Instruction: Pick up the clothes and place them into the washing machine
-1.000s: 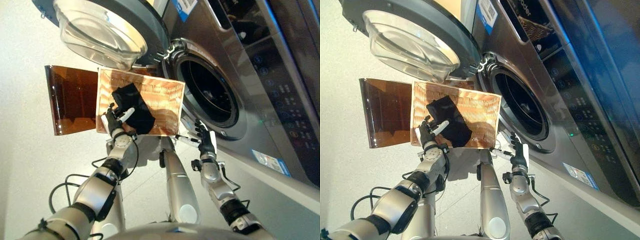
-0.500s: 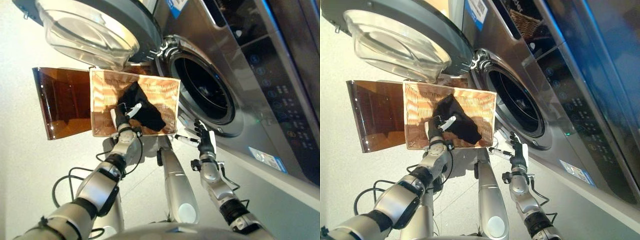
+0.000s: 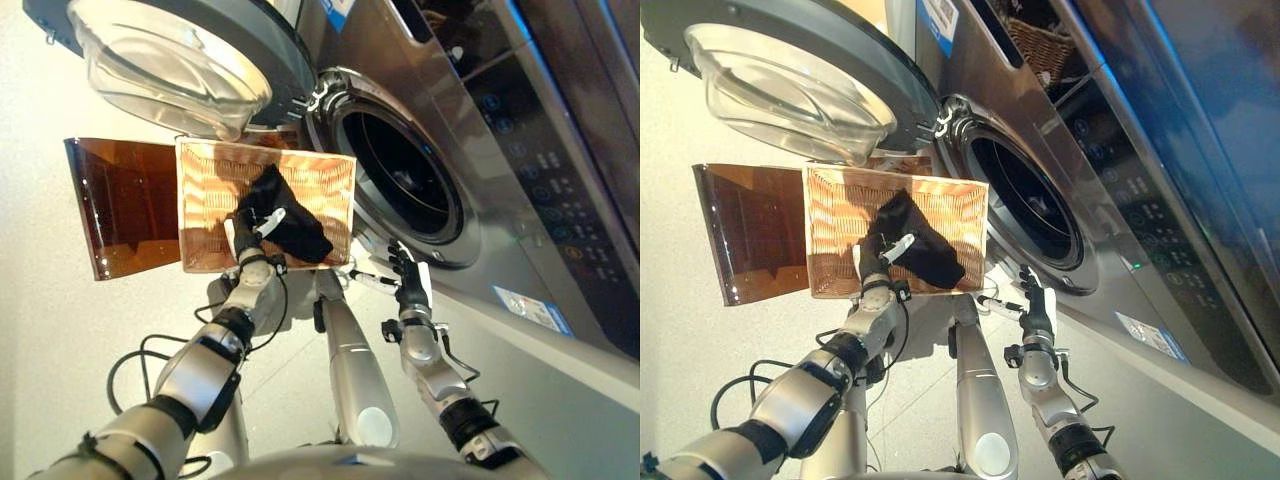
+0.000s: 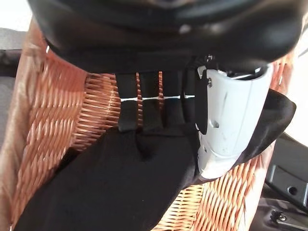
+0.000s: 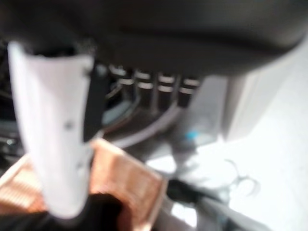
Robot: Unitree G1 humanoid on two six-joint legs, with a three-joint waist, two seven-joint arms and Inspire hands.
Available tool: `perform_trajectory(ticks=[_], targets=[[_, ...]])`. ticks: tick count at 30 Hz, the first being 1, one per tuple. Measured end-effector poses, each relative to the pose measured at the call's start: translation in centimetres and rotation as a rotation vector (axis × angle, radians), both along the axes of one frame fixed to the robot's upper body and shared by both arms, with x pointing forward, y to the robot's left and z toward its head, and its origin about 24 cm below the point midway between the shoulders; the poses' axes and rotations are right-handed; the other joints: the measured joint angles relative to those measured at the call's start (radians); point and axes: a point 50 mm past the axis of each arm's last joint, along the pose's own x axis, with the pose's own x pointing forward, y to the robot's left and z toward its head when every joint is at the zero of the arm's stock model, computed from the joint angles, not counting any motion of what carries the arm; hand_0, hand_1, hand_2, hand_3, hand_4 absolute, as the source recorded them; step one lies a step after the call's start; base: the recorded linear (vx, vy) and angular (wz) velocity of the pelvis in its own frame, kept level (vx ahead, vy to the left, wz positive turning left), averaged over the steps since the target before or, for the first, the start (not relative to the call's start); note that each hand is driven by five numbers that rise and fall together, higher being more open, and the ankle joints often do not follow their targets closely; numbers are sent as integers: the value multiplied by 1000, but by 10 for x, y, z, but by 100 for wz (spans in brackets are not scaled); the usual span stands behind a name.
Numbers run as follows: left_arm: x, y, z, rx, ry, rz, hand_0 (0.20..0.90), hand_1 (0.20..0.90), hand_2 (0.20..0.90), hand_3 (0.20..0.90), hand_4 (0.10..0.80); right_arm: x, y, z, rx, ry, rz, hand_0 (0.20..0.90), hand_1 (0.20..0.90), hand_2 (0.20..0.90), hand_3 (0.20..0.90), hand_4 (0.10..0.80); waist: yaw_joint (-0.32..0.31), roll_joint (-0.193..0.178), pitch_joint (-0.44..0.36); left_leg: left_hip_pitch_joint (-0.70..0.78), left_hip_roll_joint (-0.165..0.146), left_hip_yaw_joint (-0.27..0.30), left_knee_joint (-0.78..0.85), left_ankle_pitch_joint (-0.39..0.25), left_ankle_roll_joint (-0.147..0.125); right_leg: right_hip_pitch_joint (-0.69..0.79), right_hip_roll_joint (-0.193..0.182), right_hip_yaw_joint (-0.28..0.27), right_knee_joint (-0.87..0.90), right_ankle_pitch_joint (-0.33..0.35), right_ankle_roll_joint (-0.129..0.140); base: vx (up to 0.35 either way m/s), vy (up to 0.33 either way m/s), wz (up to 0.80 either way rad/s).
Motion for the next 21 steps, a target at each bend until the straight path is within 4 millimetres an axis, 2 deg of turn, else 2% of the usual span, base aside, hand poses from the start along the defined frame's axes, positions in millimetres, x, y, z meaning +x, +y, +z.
perform_trajectory(ticks=[11,17,21], targets=[[-2,-1,-1,-18,-8,-5,200,200,200,200,300,0,-1,-1,0,-1,-1,900,900,900,900,800,16,3,-1,1,1,-3,9,-3,-7,1,0,0,15,-9,-5,1,1,4],[-16,4,-12,-56,-16,-21,200,200,200,200,300,0,-1,-1,20,-4,-9,900,900,900,900,800,33,6,-1,18,-2,-10,3,7,-4,16,-1,-2,14,-12,-2,-15,6,9],[-24,2,-12,-101,-54,-56,200,200,200,200,300,0,-2,0,28,-3,9,900,900,900,900,800,45,21,8,17,-1,-22,2,11,-3,21,-1,-15,18,-3,-8,-22,-5,9]])
